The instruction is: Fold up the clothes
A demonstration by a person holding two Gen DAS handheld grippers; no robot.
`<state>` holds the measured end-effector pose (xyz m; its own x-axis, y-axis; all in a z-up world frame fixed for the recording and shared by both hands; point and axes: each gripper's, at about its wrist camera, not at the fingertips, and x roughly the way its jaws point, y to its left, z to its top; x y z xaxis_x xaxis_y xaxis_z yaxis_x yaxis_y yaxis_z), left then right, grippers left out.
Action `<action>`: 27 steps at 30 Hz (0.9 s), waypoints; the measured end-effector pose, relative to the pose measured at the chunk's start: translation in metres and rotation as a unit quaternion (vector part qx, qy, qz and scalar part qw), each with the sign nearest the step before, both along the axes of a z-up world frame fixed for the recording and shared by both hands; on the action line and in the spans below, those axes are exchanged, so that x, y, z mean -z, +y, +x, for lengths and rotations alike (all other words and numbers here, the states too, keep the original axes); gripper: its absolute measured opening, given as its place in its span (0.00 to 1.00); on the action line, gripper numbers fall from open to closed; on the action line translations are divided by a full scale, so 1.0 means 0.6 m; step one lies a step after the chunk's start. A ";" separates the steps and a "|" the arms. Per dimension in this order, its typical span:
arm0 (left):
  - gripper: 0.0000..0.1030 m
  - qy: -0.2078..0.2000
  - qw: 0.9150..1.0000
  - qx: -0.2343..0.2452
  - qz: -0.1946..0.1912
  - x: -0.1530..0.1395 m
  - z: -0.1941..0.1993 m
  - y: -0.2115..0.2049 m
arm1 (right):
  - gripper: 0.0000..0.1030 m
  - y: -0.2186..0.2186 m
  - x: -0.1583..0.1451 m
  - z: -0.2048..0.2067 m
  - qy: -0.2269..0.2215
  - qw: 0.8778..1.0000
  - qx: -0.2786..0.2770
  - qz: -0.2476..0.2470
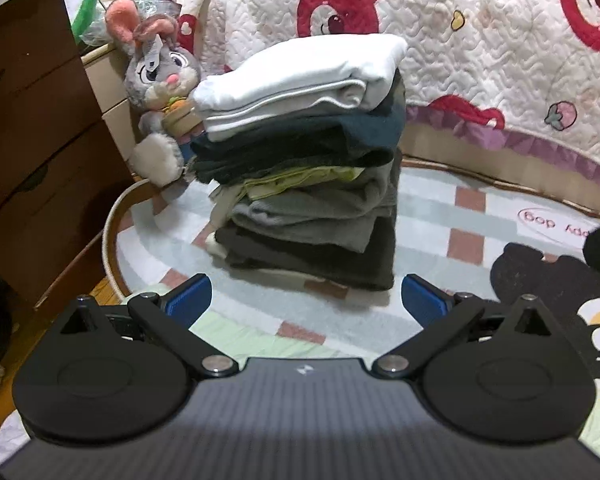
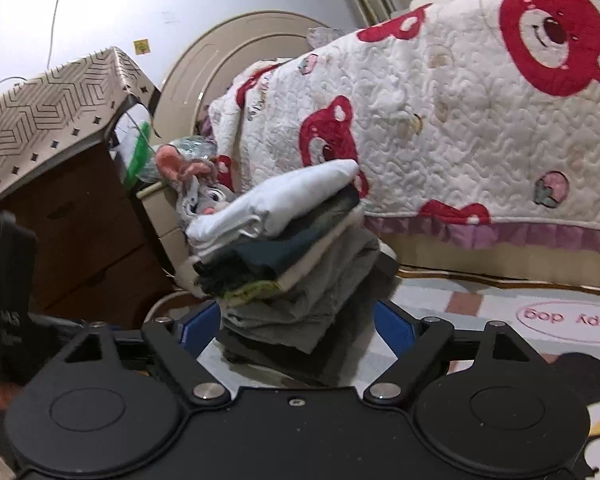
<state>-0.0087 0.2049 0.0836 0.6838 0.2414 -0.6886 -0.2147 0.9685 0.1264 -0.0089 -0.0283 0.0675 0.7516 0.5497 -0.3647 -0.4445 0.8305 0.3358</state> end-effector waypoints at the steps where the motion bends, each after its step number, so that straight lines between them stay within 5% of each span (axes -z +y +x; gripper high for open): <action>1: 1.00 0.001 1.000 0.001 -0.003 0.001 -0.001 -0.002 | 0.85 -0.001 0.004 -0.001 0.001 1.000 0.001 -0.002; 27: 1.00 0.026 0.999 0.029 -0.017 0.013 0.001 -0.026 | 0.87 -0.007 0.017 -0.011 0.016 1.000 -0.008 -0.021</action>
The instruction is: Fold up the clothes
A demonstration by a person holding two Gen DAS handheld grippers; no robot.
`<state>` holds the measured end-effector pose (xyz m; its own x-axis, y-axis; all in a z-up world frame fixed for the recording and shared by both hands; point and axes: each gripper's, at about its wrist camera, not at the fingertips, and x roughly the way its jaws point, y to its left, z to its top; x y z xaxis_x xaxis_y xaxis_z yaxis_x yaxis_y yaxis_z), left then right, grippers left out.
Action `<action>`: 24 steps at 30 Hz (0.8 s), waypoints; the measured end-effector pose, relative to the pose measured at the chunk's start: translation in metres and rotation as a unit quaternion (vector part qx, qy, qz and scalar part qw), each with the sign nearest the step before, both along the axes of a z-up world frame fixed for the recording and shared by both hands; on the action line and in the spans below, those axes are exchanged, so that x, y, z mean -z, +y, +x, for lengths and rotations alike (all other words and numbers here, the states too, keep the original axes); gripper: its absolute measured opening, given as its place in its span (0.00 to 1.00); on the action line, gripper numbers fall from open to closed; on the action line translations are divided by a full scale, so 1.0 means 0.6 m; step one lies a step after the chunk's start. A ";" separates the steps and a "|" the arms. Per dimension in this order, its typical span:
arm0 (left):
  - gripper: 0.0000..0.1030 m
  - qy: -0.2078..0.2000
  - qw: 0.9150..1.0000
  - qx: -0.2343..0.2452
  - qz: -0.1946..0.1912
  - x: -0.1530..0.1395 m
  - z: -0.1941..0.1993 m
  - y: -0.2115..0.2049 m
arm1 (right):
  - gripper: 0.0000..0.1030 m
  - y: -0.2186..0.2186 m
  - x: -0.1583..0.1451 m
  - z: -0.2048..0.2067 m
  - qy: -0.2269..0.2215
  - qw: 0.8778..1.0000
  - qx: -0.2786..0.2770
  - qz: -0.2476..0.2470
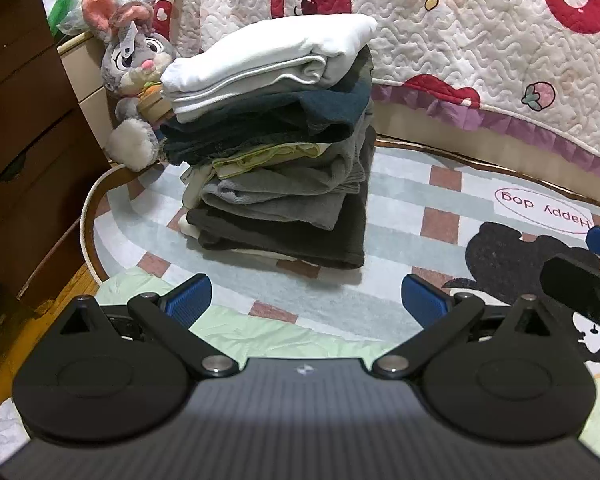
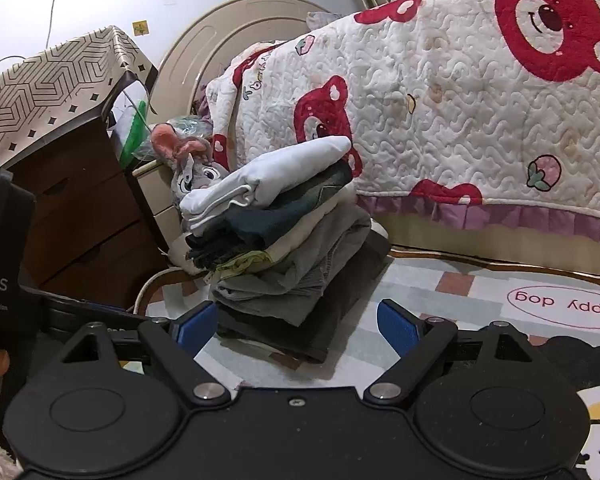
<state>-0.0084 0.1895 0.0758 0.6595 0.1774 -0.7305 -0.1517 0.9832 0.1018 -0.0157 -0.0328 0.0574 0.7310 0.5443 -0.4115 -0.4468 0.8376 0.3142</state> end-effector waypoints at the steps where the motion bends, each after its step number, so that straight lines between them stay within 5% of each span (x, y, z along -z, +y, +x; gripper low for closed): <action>1: 1.00 0.001 1.000 0.000 0.000 0.001 0.000 0.000 | 0.87 0.000 0.001 0.000 0.001 1.000 0.001 -0.001; 24: 1.00 0.025 1.000 0.016 0.006 0.011 0.004 -0.011 | 0.88 -0.006 0.011 0.002 0.024 1.000 0.010 -0.008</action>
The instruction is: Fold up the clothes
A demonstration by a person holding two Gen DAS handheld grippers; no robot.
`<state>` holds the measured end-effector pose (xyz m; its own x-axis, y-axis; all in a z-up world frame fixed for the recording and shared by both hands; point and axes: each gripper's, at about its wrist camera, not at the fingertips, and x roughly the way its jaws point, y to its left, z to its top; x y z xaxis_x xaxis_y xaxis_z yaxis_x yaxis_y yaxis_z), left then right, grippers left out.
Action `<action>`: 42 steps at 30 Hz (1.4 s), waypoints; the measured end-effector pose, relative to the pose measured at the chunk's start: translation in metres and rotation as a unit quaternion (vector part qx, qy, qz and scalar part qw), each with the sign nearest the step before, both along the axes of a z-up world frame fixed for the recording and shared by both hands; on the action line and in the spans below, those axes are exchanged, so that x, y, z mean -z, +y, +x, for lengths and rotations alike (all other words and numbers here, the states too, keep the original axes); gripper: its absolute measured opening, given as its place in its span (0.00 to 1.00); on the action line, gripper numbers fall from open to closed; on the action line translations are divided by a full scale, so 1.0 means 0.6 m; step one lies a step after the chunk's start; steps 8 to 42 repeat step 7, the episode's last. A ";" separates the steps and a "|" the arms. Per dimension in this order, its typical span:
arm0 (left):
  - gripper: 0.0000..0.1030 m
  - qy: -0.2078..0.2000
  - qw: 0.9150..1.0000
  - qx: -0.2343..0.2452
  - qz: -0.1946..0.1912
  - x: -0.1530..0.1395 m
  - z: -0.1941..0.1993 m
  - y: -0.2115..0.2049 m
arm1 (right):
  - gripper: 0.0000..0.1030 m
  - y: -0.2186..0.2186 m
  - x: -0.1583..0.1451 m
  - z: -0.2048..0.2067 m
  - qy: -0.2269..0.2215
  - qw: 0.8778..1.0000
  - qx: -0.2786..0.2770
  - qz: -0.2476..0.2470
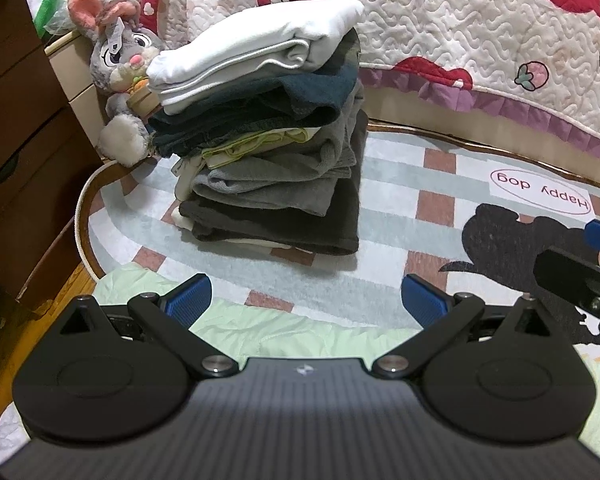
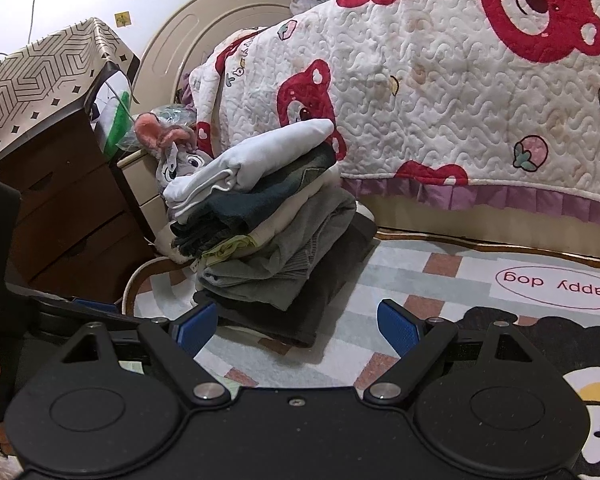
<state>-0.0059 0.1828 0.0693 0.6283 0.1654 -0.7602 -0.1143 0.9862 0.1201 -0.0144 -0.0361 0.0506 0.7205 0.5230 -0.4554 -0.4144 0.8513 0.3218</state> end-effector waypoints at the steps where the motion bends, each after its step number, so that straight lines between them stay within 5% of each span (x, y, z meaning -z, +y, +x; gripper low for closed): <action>1: 1.00 0.002 1.000 0.000 0.000 0.001 0.000 0.000 | 0.88 0.000 0.000 -0.001 0.000 1.000 -0.001 -0.001; 42: 1.00 0.008 1.000 0.003 0.000 0.004 0.000 -0.003 | 0.88 -0.001 -0.001 -0.001 0.000 1.000 -0.001 -0.003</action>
